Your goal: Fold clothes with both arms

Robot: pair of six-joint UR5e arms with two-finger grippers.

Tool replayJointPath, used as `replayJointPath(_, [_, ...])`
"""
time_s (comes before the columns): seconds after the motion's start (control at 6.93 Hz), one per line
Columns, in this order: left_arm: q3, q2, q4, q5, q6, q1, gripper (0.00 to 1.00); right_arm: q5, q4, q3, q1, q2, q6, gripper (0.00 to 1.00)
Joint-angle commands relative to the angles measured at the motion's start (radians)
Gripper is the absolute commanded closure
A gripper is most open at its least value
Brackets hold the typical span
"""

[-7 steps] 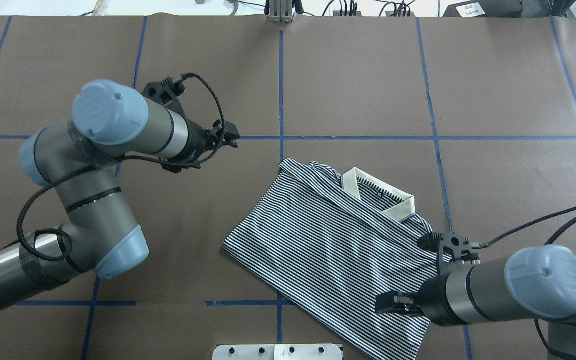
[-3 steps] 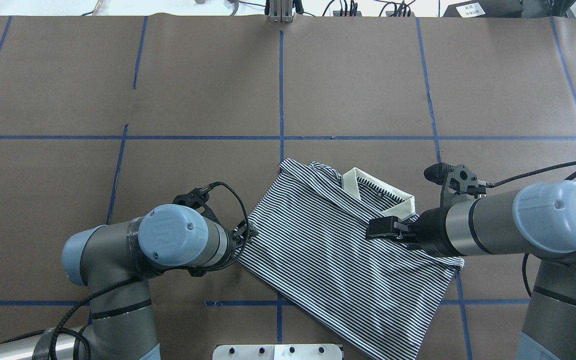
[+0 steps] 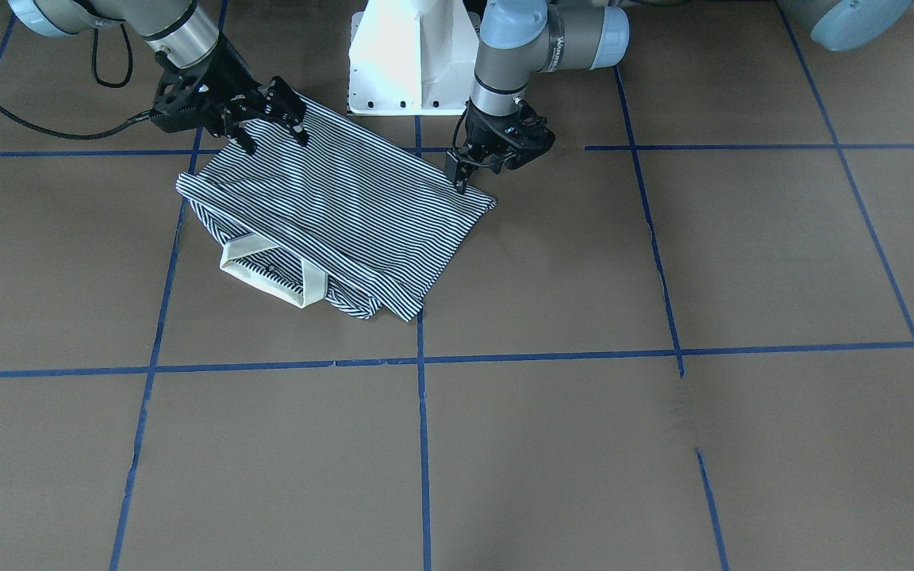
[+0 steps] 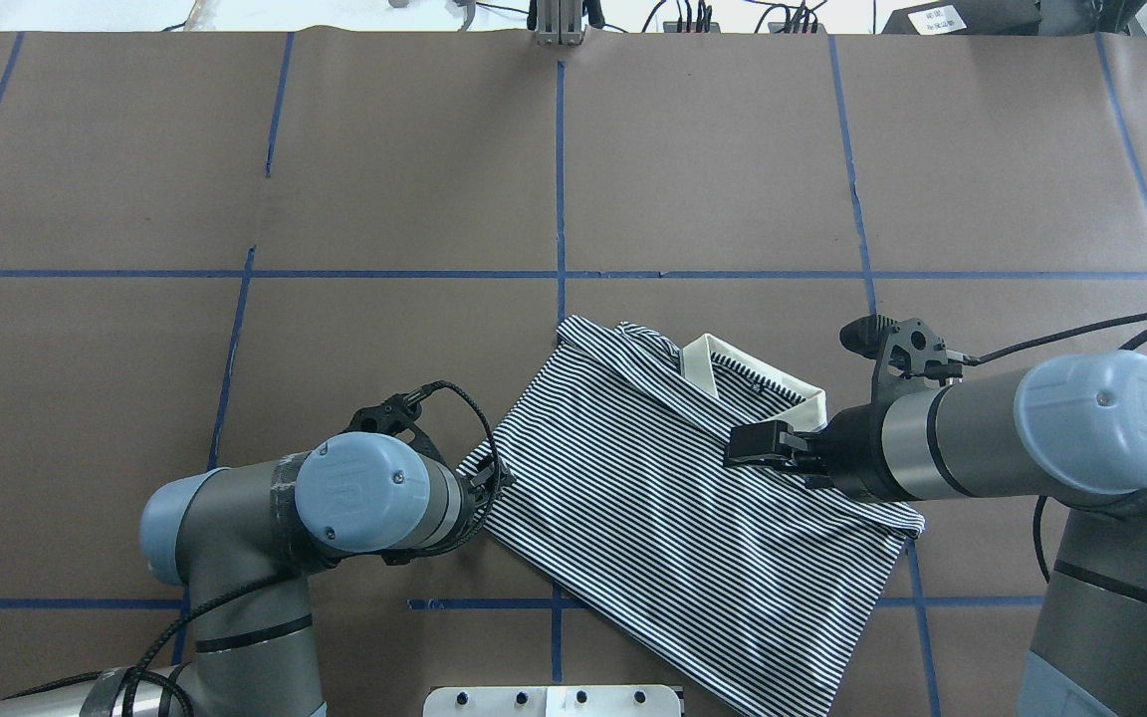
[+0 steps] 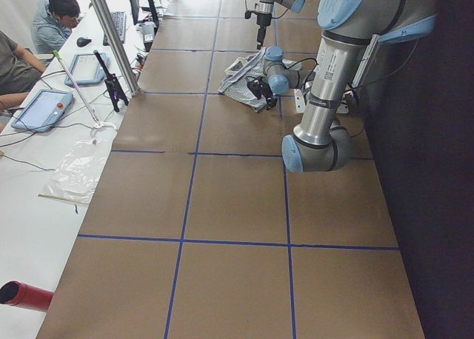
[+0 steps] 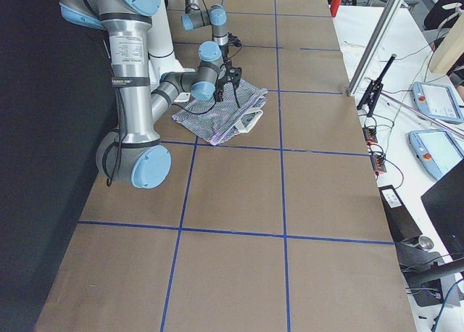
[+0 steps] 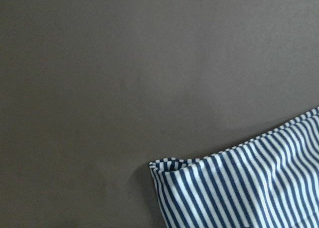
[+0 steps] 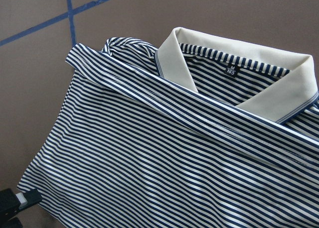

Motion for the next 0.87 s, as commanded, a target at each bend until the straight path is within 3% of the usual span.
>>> replayJointPath(0.0, [0.026,-0.006,-0.001,0.027,-0.002,-0.002,0.15,0.0,0.0,-0.013,0.001,0.002,0.001,0.0])
replayJointPath(0.43, [0.054,-0.023,-0.001,0.029,-0.003,-0.014,0.23,0.002,0.0,-0.014,0.002,0.002,0.0,0.0])
replayJointPath(0.58, [0.054,-0.023,-0.001,0.03,-0.014,-0.019,0.42,0.003,0.0,-0.014,0.002,0.004,0.001,0.0])
replayJointPath(0.72, [0.055,-0.022,-0.001,0.041,-0.013,-0.019,0.78,0.003,0.0,-0.014,0.002,0.002,0.001,0.0])
